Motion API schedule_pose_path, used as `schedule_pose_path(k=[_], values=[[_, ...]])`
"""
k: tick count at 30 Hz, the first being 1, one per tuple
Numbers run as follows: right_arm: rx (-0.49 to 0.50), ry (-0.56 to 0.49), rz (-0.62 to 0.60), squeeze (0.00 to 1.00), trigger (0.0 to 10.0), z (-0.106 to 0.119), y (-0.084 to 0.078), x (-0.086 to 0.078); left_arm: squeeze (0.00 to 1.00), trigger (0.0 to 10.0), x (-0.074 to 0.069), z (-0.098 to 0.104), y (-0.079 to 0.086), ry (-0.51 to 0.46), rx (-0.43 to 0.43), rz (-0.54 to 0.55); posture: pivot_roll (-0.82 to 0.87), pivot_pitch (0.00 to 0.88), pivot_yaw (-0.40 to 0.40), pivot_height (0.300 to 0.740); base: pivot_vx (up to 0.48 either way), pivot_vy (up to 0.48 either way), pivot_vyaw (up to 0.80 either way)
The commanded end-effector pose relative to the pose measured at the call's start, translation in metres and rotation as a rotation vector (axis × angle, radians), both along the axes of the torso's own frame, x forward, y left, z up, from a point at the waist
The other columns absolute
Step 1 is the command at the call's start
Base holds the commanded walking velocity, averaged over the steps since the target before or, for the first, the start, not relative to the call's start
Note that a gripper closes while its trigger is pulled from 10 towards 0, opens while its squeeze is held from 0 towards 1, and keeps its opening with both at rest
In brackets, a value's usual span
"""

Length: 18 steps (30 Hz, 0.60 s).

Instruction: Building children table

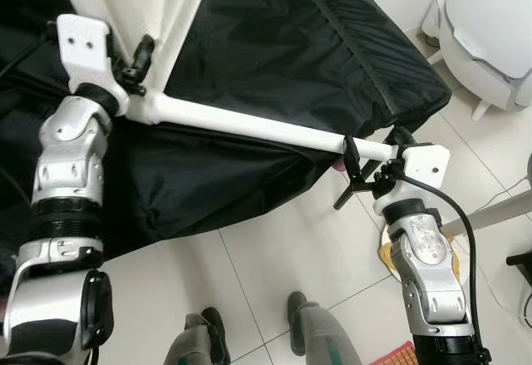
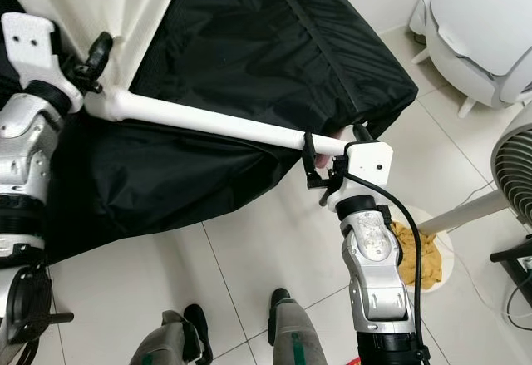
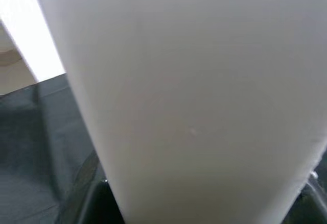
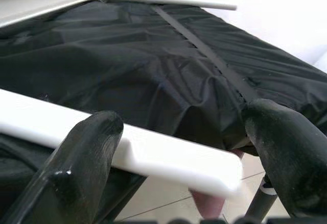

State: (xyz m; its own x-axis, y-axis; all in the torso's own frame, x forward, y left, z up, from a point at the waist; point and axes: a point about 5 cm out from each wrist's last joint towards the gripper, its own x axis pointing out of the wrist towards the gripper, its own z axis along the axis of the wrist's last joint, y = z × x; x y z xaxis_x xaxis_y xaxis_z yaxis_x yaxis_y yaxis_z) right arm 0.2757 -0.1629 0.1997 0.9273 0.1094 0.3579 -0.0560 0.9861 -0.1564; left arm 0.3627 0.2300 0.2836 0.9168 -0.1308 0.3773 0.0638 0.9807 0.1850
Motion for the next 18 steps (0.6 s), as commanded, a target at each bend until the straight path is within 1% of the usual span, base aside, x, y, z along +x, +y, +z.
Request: schedule_pose_path(k=[1, 2, 3, 4, 5, 7, 8, 10, 11, 12, 13, 14, 15, 17, 18], values=[[0.005, 0.017, 0.018, 0.00, 10.0, -0.005, 0.002, 0.000, 0.00, 10.0, -0.012, -0.001, 0.032, 0.000, -0.011, 0.196, -0.06, 0.292, 0.048, 0.740, 0.000, 0.000, 0.00], [0.002, 0.017, 0.025, 0.00, 10.0, -0.005, 0.002, 0.002, 0.00, 10.0, -0.017, -0.002, 0.037, 0.001, -0.013, 0.218, -0.06, 0.292, 0.039, 0.740, 0.000, 0.000, 0.00], [0.002, 0.017, 0.025, 0.00, 10.0, -0.005, 0.002, 0.002, 0.00, 10.0, -0.017, -0.002, 0.037, 0.001, -0.013, 0.218, -0.06, 0.292, 0.039, 0.740, 0.000, 0.000, 0.00], [-0.002, 0.019, 0.036, 0.00, 10.0, -0.005, 0.003, 0.004, 0.00, 10.0, -0.024, -0.002, 0.046, 0.004, -0.015, 0.255, -0.05, 0.290, 0.032, 0.740, 0.000, 0.000, 0.00], [-0.002, 0.019, 0.036, 0.00, 10.0, -0.005, 0.003, 0.004, 0.00, 10.0, -0.024, -0.002, 0.046, 0.004, -0.015, 0.255, -0.05, 0.290, 0.032, 0.740, 0.000, 0.000, 0.00], [-0.010, 0.023, 0.055, 0.00, 10.0, -0.005, 0.005, 0.007, 0.00, 10.0, -0.038, -0.002, 0.062, 0.002, -0.014, 0.317, -0.04, 0.286, 0.016, 0.740, 0.000, 0.000, 0.00], [-0.010, 0.023, 0.055, 0.00, 10.0, -0.005, 0.005, 0.007, 0.00, 10.0, -0.038, -0.002, 0.062, 0.002, -0.014, 0.317, -0.04, 0.286, 0.016, 0.740, 0.000, 0.000, 0.00], [-0.016, 0.024, 0.072, 0.00, 10.0, -0.005, 0.007, 0.010, 0.00, 10.0, -0.051, -0.002, 0.074, 0.006, -0.008, 0.372, -0.03, 0.283, 0.008, 0.740, 0.000, 0.000, 0.00], [-0.016, 0.024, 0.072, 0.00, 10.0, -0.005, 0.007, 0.010, 0.00, 10.0, -0.051, -0.002, 0.074, 0.006, -0.008, 0.372, -0.03, 0.283, 0.008, 0.740, 0.000, 0.000, 0.00], [-0.020, 0.023, 0.078, 0.00, 10.0, -0.005, 0.008, 0.012, 0.00, 10.0, -0.057, -0.002, 0.078, 0.008, -0.005, 0.390, -0.03, 0.283, 0.008, 0.740, 0.000, 0.000, 0.00], [-0.020, 0.023, 0.078, 0.00, 10.0, -0.005, 0.008, 0.012, 0.00, 10.0, -0.057, -0.002, 0.078, 0.008, -0.005, 0.390, -0.03, 0.283, 0.008, 0.740, 0.000, 0.000, 0.00], [-0.026, 0.021, 0.083, 0.00, 10.0, -0.005, 0.008, 0.013, 0.00, 10.0, -0.063, -0.001, 0.083, 0.005, -0.002, 0.413, -0.03, 0.280, 0.003, 0.740, 0.000, 0.000, 0.00], [-0.026, 0.021, 0.083, 0.00, 10.0, -0.005, 0.008, 0.013, 0.00, 10.0, -0.063, -0.001, 0.083, 0.005, -0.002, 0.413, -0.03, 0.280, 0.003, 0.740, 0.000, 0.000, 0.00], [-0.035, 0.019, 0.088, 0.00, 10.0, -0.004, 0.008, 0.015, 0.00, 10.0, -0.073, 0.000, 0.093, 0.006, -0.009, 0.465, -0.03, 0.280, -0.003, 0.740, 0.000, 0.000, 0.00], [-0.035, 0.019, 0.088, 0.00, 10.0, -0.004, 0.008, 0.015, 0.00, 10.0, -0.073, 0.000, 0.093, 0.006, -0.009, 0.465, -0.03, 0.280, -0.003, 0.740, 0.000, 0.000, 0.00]])
